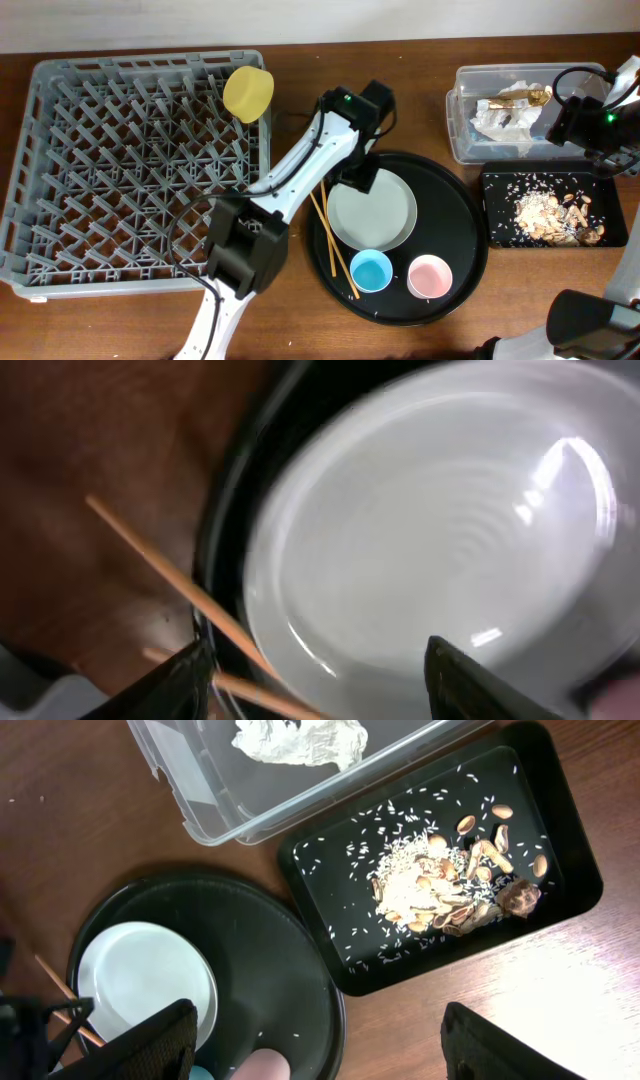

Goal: Sort waste into correct bins and load items into the dishwasher rack
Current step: 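Grasp the white plate from the round tray with the left gripper and lift, then insert the white plate upright into the dish rack with the left gripper, then grasp the blue cup on the round tray with the left gripper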

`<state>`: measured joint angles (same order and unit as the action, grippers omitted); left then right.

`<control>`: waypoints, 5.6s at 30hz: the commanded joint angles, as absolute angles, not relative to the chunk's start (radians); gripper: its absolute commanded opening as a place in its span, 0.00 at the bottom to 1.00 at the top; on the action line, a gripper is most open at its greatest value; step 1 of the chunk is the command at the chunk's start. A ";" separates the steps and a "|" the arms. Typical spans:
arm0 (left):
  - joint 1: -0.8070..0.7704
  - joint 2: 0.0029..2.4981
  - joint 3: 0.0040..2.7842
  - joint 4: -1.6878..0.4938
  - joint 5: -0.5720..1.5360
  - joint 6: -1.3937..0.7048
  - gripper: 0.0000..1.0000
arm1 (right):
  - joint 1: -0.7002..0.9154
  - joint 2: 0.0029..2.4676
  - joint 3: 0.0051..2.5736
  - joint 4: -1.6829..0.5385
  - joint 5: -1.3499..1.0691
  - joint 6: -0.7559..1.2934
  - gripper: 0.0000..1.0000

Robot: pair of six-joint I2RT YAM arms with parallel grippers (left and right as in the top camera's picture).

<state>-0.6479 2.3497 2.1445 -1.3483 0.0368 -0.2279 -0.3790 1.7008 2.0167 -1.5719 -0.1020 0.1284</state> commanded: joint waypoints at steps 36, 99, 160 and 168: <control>-0.496 2.356 2.890 -1.612 -0.383 -0.215 0.01 | -0.380 1.695 2.019 -1.556 -0.101 0.128 0.80; -0.299 2.045 2.633 -1.686 0.269 0.043 0.68 | -0.380 1.695 2.019 -1.661 -0.270 0.111 0.99; -0.335 1.552 1.398 -1.007 0.436 -0.305 0.58 | 0.452 1.633 1.189 -1.182 -0.280 0.383 0.33; -0.184 1.546 1.398 -1.006 0.630 -0.244 0.59 | 0.460 1.645 1.087 -1.100 -0.273 0.383 0.16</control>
